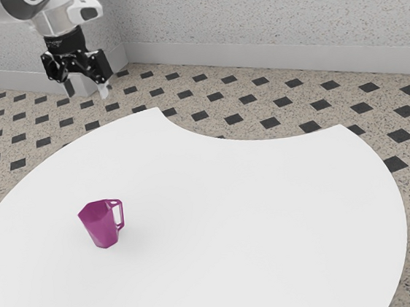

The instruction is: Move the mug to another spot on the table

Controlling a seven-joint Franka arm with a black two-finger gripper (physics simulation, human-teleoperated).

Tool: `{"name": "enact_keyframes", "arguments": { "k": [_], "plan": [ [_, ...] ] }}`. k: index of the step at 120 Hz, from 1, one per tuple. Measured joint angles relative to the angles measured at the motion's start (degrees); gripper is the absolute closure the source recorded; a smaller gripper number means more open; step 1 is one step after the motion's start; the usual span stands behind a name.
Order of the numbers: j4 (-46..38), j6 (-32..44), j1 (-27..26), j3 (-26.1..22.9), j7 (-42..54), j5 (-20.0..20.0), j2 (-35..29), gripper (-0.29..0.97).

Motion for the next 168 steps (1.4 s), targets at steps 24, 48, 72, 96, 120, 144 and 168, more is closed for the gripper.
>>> {"name": "enact_keyframes", "arguments": {
  "k": [24, 48, 72, 96, 120, 144, 168],
  "plan": [
    [-1.84, -0.15, 0.00, 0.07, 0.32, 0.17, -0.21, 0.02],
    [-14.43, 4.09, -0.56, 0.38, 0.54, 0.36, -3.95, 0.02],
    [-27.55, 13.00, -1.84, 0.51, 0.57, 0.67, -5.37, 0.02],
    [-33.21, 20.99, -4.24, 0.57, 7.08, 1.79, -4.85, 0.02],
    [-37.65, 27.09, -4.40, 1.77, 17.42, 3.44, -4.23, 0.02],
    [-40.17, 32.01, -3.06, 2.24, 26.93, 4.64, -2.17, 0.02],
    [-38.44, 34.23, -3.47, 2.28, 33.64, 4.39, 2.23, 0.02]
  ]
}}
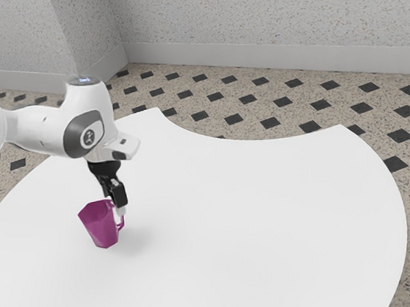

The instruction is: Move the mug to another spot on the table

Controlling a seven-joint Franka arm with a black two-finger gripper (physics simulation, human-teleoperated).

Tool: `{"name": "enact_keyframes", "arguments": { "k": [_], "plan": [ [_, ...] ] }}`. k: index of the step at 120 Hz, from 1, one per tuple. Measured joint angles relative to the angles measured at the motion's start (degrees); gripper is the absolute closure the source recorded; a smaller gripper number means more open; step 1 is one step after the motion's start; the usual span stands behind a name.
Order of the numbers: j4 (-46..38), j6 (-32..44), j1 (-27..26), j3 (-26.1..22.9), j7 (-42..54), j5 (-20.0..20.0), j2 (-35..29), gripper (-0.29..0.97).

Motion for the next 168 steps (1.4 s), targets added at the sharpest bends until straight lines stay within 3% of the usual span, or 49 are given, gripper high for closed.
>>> {"name": "enact_keyframes", "arguments": {
  "k": [65, 136, 144, 159, 168],
  "plan": [
    [4.32, 2.58, 0.58, 1.31, 9.01, -0.83, 7.37, 0.02],
    [5.01, 3.43, 1.43, 1.31, 11.05, -2.02, 11.32, 0.02],
    [5.01, 3.52, 1.41, 1.33, 11.08, -2.01, 11.48, 0.08],
    [5.10, 3.68, 1.19, 1.31, 11.12, -1.89, 11.54, 0.37],
    [5.72, 3.34, 0.71, 1.31, 11.11, -1.65, 11.57, 0.47]
  ]
}}
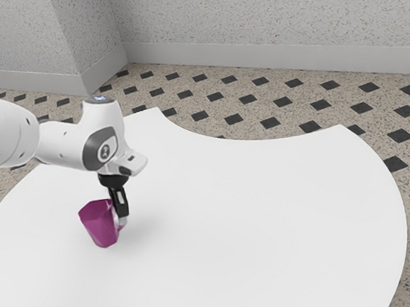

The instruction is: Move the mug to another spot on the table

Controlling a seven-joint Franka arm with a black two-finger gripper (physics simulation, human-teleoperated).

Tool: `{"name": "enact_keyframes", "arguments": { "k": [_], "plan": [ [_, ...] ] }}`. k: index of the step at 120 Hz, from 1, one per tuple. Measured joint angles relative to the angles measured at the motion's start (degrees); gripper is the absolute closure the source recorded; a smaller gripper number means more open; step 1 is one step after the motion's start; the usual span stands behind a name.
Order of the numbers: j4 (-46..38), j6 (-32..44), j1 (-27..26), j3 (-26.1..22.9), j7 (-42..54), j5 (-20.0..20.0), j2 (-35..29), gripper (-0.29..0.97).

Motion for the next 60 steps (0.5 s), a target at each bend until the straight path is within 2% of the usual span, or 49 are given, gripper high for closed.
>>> {"name": "enact_keyframes", "arguments": {
  "k": [24, 40, 60],
  "plan": [
    [5.77, -5.11, -0.62, -0.12, -1.64, 1.70, 2.55, 0.58],
    [13.11, -13.86, -0.13, -0.45, -4.04, 1.70, 4.51, 0.65],
    [19.60, -24.80, 1.06, -0.87, -7.46, -0.19, 6.94, 0.72]
  ]
}}
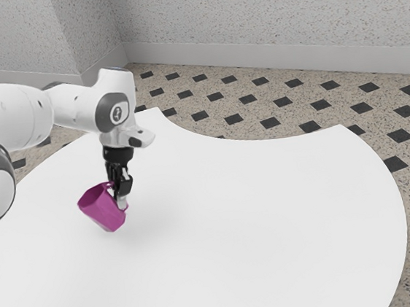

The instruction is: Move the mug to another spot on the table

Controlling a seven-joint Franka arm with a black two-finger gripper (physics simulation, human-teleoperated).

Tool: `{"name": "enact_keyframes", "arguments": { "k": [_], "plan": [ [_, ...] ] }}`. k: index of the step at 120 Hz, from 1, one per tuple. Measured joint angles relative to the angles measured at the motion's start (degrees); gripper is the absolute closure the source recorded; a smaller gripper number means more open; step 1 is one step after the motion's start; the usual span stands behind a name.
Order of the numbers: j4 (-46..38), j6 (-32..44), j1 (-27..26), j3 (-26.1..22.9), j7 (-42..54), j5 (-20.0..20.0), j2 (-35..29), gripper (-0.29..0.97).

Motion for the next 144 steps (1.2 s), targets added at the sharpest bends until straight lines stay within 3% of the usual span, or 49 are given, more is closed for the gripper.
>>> {"name": "enact_keyframes", "arguments": {
  "k": [29, 73, 108, 144],
  "plan": [
    [14.75, -8.62, -1.56, -1.44, -5.28, 0.45, 8.94, 0.77],
    [34.62, -11.77, -0.26, -4.71, -12.55, 0.43, 22.26, 0.79],
    [37.10, -13.25, 2.04, -8.39, -16.28, 0.53, 24.67, 0.79],
    [38.06, -14.14, 0.32, -9.74, -19.02, 0.91, 24.70, 0.79]
  ]
}}
